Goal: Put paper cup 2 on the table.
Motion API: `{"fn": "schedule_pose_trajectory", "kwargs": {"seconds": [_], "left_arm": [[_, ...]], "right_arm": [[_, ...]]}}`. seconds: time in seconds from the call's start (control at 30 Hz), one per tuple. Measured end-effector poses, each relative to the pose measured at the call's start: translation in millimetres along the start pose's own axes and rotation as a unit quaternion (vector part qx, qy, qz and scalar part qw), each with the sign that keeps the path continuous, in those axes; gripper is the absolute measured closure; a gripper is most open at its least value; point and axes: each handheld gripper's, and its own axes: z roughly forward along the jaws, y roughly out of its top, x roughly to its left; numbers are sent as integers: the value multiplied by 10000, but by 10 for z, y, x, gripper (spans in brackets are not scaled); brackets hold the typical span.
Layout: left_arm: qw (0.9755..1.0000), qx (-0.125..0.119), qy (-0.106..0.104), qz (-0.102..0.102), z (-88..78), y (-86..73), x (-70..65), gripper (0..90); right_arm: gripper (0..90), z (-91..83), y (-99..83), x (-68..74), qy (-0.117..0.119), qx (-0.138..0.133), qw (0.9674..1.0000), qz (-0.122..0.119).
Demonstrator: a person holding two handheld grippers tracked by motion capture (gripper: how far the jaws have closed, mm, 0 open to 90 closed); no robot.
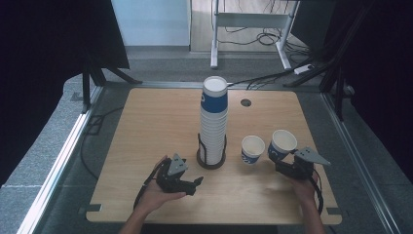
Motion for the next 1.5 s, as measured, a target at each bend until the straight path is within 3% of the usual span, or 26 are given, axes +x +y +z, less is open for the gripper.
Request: {"fn": "schedule_pose_trajectory", "kwargs": {"seconds": [0.47,0.9,1.27,1.43,1.5], "left_arm": [[10000,29,8,6,17,-7,-3,148],[10000,43,-17,14,19,-8,-5,148],[10000,72,-42,43,28,-10,-16,148],[9999,93,-66,59,34,-12,-19,148],[9999,107,-67,68,39,-13,-22,148]], "right_arm": [[261,137,-86,-76,-265,443,9987,-2],[259,228,-161,-115,-542,904,9944,-101],[252,243,-163,-100,-583,1065,9924,-176],[232,262,-162,-92,-603,1158,9912,-226],[137,258,-162,-94,-576,1159,9915,-158]]}}
